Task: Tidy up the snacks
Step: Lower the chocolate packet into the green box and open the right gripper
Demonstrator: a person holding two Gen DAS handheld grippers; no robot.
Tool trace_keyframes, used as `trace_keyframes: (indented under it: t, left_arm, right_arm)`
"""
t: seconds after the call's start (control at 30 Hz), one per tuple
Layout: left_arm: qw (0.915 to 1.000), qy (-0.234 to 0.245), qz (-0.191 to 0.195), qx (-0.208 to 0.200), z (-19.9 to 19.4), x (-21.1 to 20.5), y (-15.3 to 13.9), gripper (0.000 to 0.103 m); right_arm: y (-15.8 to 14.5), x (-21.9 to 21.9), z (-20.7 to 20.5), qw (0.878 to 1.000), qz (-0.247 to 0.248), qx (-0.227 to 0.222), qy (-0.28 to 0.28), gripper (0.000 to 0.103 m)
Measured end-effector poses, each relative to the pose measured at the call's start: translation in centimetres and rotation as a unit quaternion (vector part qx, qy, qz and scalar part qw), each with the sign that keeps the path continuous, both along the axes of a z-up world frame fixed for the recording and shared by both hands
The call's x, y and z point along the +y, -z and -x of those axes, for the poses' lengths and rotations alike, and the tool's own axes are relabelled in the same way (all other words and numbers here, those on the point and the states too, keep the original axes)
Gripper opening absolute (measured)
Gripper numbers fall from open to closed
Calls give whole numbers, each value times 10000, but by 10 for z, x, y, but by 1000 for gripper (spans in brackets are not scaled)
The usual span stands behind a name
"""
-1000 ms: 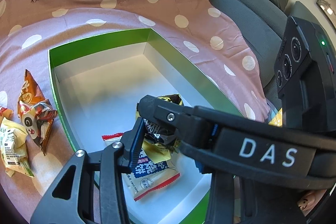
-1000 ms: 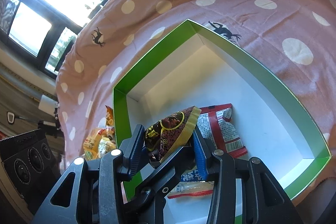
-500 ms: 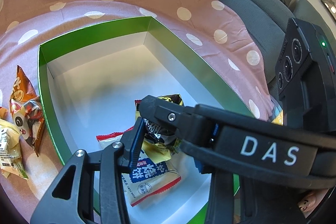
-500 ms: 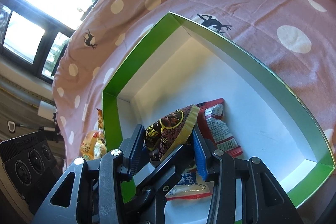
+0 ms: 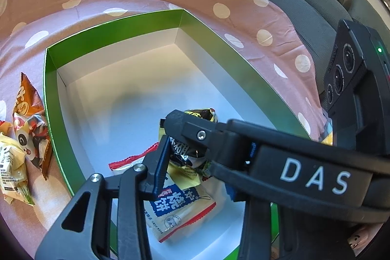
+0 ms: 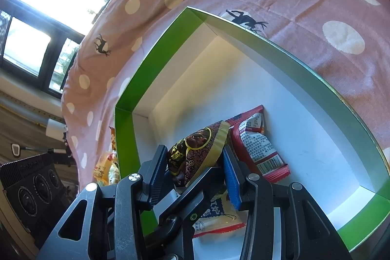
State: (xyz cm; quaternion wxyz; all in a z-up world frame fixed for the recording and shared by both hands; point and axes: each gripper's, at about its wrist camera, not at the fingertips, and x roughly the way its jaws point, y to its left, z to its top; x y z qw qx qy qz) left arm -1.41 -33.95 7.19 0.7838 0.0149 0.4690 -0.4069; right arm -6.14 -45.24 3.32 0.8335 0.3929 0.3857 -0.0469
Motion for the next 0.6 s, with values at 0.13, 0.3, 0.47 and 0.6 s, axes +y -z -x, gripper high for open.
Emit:
trace_keyframes:
  t: [0.13, 0.3, 0.47, 0.6]
  left_arm:
    - [10000, -22, 10, -30, 2, 2, 0, 40]
    - [10000, -67, -19, -42, 3, 1, 0, 39]
    - [9999, -89, 8, -69, 4, 3, 0, 39]
    - [9999, -112, 5, -93, 6, 3, 0, 38]
  right_arm:
    - [1, 0, 0, 10000, 23, -1, 4, 47]
    - [1, 0, 0, 10000, -2, 4, -1, 47]
    - [2, 1, 1, 10000, 13, 9, -6, 47]
    - [2, 1, 1, 10000, 39, 35, 9, 47]
